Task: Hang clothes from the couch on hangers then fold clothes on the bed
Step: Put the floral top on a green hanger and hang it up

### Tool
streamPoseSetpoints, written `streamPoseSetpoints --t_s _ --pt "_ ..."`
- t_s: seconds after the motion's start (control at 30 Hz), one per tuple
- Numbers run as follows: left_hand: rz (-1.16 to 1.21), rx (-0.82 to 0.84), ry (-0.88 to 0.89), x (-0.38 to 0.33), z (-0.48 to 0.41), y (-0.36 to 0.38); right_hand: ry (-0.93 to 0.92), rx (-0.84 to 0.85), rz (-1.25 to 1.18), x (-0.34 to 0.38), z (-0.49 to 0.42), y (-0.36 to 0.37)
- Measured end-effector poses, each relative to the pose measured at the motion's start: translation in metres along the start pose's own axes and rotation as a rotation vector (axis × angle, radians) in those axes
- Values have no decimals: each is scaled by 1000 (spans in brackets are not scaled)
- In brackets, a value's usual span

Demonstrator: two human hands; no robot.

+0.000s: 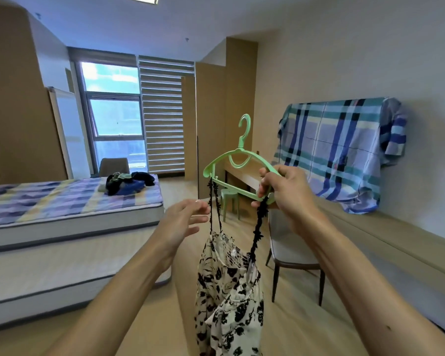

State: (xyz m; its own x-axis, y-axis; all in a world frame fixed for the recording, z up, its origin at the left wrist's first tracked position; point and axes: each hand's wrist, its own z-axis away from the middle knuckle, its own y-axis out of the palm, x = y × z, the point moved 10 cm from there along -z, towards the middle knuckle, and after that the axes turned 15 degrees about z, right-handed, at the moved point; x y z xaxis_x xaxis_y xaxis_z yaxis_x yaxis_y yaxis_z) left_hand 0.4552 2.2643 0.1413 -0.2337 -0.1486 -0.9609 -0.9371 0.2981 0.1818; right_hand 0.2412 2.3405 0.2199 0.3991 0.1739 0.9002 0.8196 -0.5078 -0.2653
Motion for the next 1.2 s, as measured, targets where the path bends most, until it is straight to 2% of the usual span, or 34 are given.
streamPoseSetpoints --t_s 0.17,0.23,0.4,0.8,1.2 --pt "-19 -42 41 18 -137 12 -20 37 18 -30 -145 19" --pt "-15 -55 34 20 -162 12 -30 31 19 -33 -171 23" --pt "6 -82 42 50 -288 8 -28 65 35 -73 -292 56" --pt "134 -153 53 116 -634 -37 -24 105 -9 -185 -604 190" --pt "78 -190 54 186 -930 -87 -68 111 -127 -278 -905 322"
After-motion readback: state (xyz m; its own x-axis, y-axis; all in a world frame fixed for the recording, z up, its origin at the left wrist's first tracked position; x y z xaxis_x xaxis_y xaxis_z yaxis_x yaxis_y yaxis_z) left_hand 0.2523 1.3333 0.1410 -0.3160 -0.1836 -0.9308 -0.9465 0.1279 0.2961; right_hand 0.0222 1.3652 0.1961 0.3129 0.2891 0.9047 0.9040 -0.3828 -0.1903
